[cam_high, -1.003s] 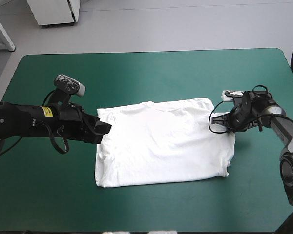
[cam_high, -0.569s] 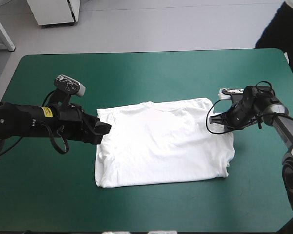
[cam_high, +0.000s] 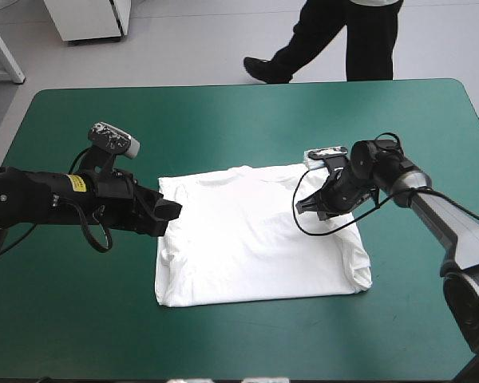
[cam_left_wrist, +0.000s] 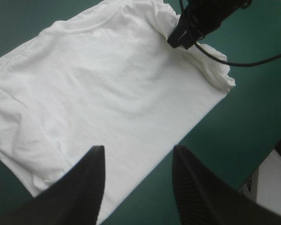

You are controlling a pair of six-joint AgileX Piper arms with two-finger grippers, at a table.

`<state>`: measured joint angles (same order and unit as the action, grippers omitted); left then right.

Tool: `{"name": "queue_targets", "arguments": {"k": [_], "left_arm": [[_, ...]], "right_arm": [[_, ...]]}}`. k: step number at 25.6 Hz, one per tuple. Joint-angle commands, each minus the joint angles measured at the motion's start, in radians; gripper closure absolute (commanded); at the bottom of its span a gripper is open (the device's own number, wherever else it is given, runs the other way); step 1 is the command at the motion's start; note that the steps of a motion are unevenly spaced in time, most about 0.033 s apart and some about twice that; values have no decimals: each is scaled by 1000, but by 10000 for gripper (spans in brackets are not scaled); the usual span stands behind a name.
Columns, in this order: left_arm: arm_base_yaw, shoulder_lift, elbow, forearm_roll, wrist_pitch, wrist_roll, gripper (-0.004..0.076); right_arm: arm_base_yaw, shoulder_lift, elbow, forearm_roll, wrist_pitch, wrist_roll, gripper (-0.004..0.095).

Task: Fold the cloth

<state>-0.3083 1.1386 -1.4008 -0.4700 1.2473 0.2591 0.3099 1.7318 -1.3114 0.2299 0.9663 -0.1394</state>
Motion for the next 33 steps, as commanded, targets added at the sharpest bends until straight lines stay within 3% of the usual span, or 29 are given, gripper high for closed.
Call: {"name": "queue_targets", "arguments": {"k": [1, 6, 11, 13, 21, 26, 33], "left_arm": [[-8, -17, -32, -39, -41, -6, 393], [-8, -17, -32, -39, -14, -6, 393], [-8, -17, -32, 8, 3, -6, 393], [-8, -17, -32, 36, 30, -14, 393], [-8, -48, -30, 183, 42, -127, 393], [-8, -146, 57, 220, 42, -178, 393], [-8, -238, 332, 201, 42, -174, 351]], "right_arm": [[25, 12, -30, 14, -24, -30, 925], [32, 44, -57, -17, -25, -95, 897], [32, 33, -199, -5, 139, -88, 594], [32, 5, -215, -5, 152, -81, 536], [32, -161, -217, -246, 227, 52, 499], [32, -303, -217, -267, 249, 78, 499], [32, -475, -169, -277, 281, 108, 497]]}}
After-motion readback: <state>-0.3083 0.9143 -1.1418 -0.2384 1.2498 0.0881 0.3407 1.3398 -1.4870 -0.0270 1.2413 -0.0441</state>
